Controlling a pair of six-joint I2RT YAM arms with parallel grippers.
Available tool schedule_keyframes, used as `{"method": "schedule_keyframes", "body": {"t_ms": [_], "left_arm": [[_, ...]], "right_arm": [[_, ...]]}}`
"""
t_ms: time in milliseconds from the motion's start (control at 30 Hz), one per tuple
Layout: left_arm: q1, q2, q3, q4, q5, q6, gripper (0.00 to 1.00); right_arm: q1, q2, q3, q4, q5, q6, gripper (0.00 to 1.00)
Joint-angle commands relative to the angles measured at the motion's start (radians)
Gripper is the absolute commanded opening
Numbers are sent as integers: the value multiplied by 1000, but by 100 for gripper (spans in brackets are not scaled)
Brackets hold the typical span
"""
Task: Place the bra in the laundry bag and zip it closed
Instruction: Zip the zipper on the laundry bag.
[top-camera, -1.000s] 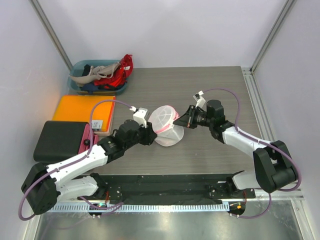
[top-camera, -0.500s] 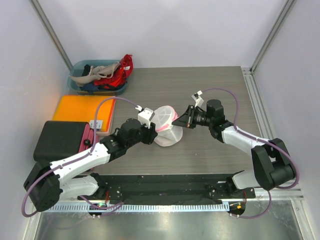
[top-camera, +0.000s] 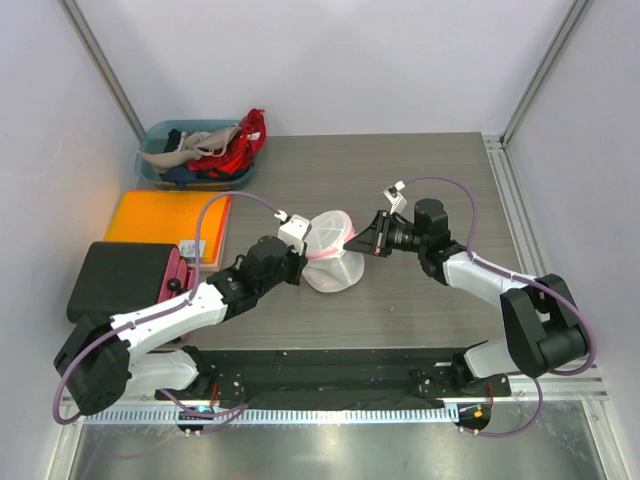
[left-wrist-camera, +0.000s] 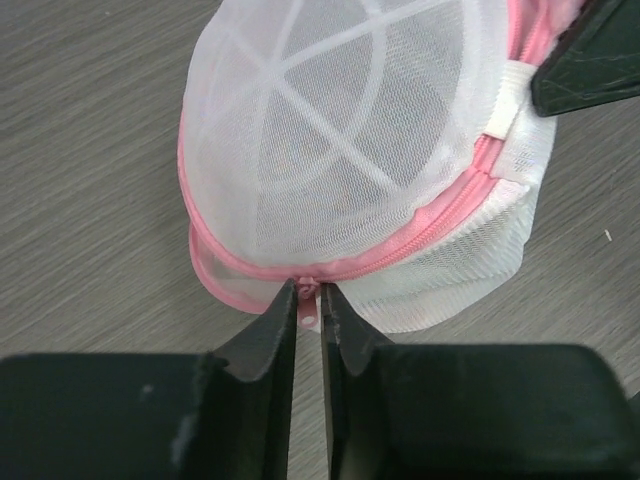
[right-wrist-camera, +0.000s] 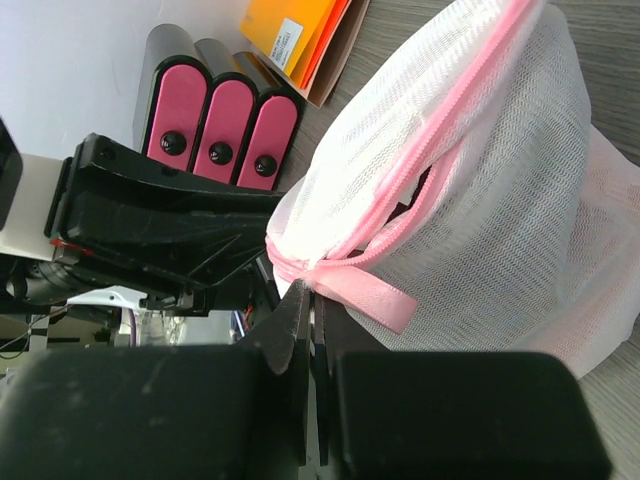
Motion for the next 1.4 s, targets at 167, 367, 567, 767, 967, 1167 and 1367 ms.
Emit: {"method": "schedule_keyframes", "body": {"t_ms": [167, 367, 567, 767, 967, 1167, 1367], "left_arm": [[1, 41, 52, 20, -28, -6, 0], [3, -62, 21, -7, 70, -92, 0], [-17, -149, -15, 66, 168, -203, 0], [-34, -47, 0, 177, 220, -263, 0], [-69, 35, 40, 235, 232, -260, 0], [-89, 29, 84, 143, 199, -217, 0], [-98, -22, 95, 77, 248, -224, 11]], "right_arm": [[-4, 0, 12, 54, -20, 17, 1], [-10, 27, 117, -140, 76, -80, 1], [-10, 130, 309, -331, 139, -152, 4], [-8, 186, 441, -622, 228, -207, 53], [1, -106, 264, -733, 449, -152, 79], [104, -285, 79, -589, 489, -7, 91], [134, -206, 65, -531, 407, -66, 91]]}}
